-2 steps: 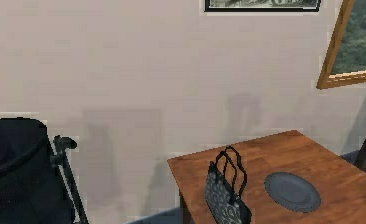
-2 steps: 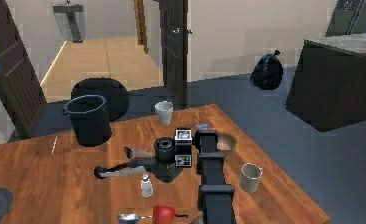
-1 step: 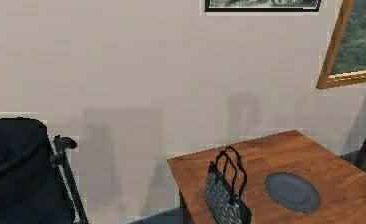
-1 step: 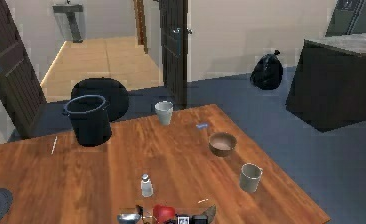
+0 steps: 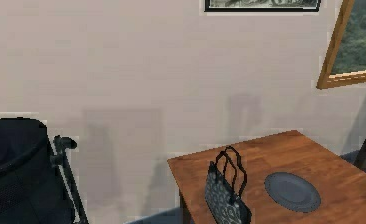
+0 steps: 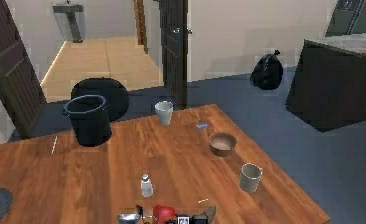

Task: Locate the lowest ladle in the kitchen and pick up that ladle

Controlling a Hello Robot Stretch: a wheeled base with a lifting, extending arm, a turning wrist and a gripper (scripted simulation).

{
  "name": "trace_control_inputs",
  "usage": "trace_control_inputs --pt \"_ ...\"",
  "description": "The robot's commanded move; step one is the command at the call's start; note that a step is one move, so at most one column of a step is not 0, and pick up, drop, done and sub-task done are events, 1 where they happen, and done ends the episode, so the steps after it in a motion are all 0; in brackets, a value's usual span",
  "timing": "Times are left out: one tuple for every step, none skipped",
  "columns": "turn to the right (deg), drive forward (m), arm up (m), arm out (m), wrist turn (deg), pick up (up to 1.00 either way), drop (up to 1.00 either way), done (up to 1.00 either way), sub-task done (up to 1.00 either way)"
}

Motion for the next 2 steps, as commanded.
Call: trace_control_inputs --pt "0.0 0.0 0.1 0.0 0.0 0.0 0.0 0.0 0.0" --pt "0.0 0.0 0.0 0.0 0.0 0.0 0.0 1.0 0.0"
